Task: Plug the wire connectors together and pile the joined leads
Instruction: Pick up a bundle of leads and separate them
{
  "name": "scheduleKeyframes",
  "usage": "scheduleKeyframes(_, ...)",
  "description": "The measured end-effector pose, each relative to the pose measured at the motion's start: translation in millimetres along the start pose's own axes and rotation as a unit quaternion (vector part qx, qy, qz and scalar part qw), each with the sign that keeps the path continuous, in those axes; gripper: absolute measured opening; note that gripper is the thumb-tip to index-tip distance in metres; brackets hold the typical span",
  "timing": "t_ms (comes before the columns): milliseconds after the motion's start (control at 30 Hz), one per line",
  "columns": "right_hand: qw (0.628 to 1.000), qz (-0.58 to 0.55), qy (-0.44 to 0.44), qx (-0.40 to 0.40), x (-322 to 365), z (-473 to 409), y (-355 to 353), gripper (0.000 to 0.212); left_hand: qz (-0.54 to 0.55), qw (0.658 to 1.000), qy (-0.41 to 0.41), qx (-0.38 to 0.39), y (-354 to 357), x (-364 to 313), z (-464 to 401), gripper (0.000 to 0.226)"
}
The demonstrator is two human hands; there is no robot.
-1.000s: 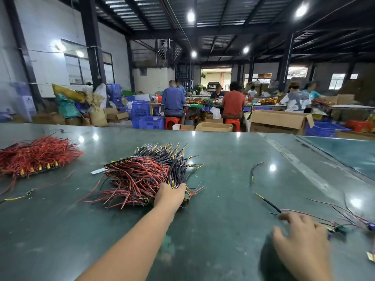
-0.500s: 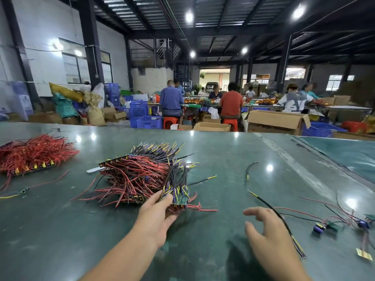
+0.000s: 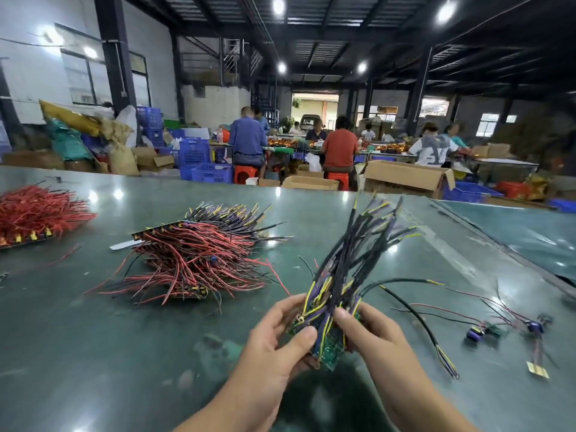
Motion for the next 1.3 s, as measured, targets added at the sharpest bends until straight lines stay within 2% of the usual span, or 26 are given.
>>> scheduleKeyframes(200,0.996,-0.088,0.012,0.023,-6,1,-6,0.031,0.037,0.998,-0.022,0.036,9,1,1,0.052)
scheduleKeyframes(267,0.996,-0.086,0.02,0.024,-7,1,-8,0.034,0.049,0.996,-0.047,0.058,12,3,2,0.047)
scheduleKeyframes(400,0.99,-0.122,0.067,0.036,-15,0,-7,0.04,-0.01,0.995,-0.061,0.072,13,8,3,0.034)
scheduleKeyframes(533,0.987,-0.106,0.116,0.015,-20,1,-5,0.049,-0.095,0.992,-0.032,0.078,16,6,3,0.044)
scheduleKeyframes(633,0.987,-0.051,0.141,-0.049,-26,3,-10,0.06,-0.194,0.974,0.008,0.117,33,0,4,0.055)
scheduleKeyframes(933,0.978,-0.134,0.113,-0.114,-27,8,-14,0.025,-0.198,0.974,0.036,0.103,30,-10,5,0.054)
scheduleKeyframes(1200,0.966,-0.217,0.079,-0.114,-21,7,-11,0.009,-0.163,0.984,0.019,0.073,23,-13,7,0.051)
scheduleKeyframes(1300,0.964,-0.24,0.065,-0.095,-18,5,-8,0.014,-0.16,0.984,0.029,0.074,25,-15,7,0.051)
Point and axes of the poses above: each hand's wrist, its own z-axis away from the middle knuckle, its own y-axis out of the palm, x = y × z, the point moved 10 cm from there along -z, towards the middle knuckle, and after that the axes turned 12 degrees about x, right-handed, at the moved point
